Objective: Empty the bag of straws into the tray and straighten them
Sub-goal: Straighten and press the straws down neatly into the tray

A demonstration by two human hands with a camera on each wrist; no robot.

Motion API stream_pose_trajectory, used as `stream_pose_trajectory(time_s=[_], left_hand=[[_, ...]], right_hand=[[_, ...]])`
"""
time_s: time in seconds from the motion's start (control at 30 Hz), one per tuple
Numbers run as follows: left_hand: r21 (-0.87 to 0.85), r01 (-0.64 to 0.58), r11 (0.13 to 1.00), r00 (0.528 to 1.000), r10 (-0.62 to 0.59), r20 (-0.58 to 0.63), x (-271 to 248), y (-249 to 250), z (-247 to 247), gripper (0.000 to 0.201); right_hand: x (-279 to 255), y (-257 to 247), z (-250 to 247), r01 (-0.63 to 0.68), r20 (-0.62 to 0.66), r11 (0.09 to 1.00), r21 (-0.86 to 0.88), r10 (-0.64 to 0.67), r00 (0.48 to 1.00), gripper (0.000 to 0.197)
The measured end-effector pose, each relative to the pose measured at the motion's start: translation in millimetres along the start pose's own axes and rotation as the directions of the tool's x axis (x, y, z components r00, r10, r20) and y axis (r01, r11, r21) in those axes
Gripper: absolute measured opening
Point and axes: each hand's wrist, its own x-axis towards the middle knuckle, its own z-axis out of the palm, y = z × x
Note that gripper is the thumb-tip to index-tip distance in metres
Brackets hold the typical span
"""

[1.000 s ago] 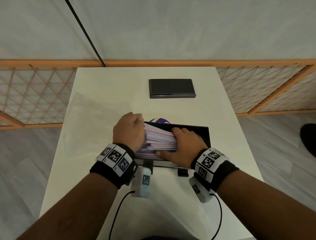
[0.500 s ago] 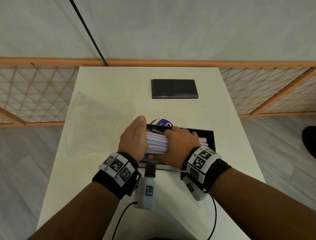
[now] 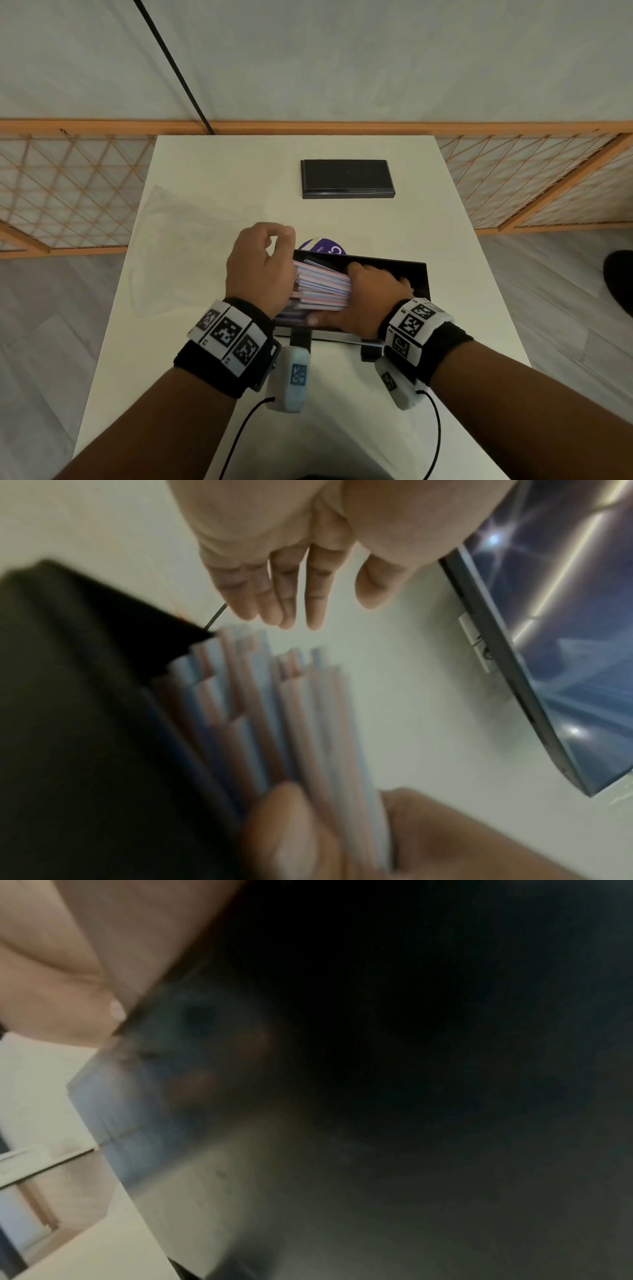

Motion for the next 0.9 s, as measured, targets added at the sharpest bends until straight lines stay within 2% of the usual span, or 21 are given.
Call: stream_pose_trajectory(time_s=[0.13, 0.23, 0.3, 0.37, 0.4, 0.47, 0.57, 0.8, 0.83, 0.9], left_hand=[[-0.226, 0.063, 0.972, 0.997, -0.069, -0.019, 3, 14, -7, 0.011], [-0.435, 0.239, 0.868, 0.971, -0.225, 0.085, 4, 22, -4, 0.010], [-0.522, 0.405, 0.751, 0.914, -0.347, 0.210, 3, 32, 0, 0.014], [-0.577, 0.555, 0.598, 0.830, -0.437, 0.346, 0, 40, 3, 0.033], [-0.604, 0.608, 0.515, 0.790, -0.463, 0.401, 0, 43, 5, 0.039], [-0.635, 0.672, 0.381, 0.729, -0.491, 0.477, 1, 46, 6, 0.035], [-0.640, 0.723, 0.260, 0.666, -0.508, 0.546, 8, 48, 12, 0.020], [-0.624, 0.756, 0.200, 0.624, -0.507, 0.594, 11, 48, 31, 0.037], [-0.611, 0.764, 0.206, 0.617, -0.512, 0.598, 9, 46, 35, 0.041], [-0.592, 0.743, 0.313, 0.645, -0.573, 0.506, 5, 41, 43, 0.038]], right_hand=[[-5, 3, -1, 0.080, 0.007, 0.991, 0.107, -0.081, 0.997, 0.106], [-12, 6, -1, 0.124, 0.014, 0.990, 0.072, -0.125, 0.992, 0.112], [-16, 9, 1, 0.141, 0.037, 0.990, -0.002, -0.141, 0.989, 0.120], [-18, 9, 2, 0.148, 0.057, 0.988, -0.041, -0.145, 0.988, 0.122], [-18, 9, 2, 0.150, 0.065, 0.988, -0.047, -0.147, 0.987, 0.117], [-16, 7, 0, 0.157, 0.078, 0.987, -0.031, -0.154, 0.985, 0.099], [-15, 5, -8, 0.174, 0.109, 0.984, -0.035, -0.170, 0.979, 0.084], [-19, -3, -21, 0.219, 0.179, 0.966, -0.138, -0.193, 0.965, 0.070], [-17, -3, -22, 0.222, 0.193, 0.960, -0.172, -0.189, 0.963, 0.066], [-18, -6, -27, 0.227, 0.229, 0.948, -0.225, -0.175, 0.958, 0.052]])
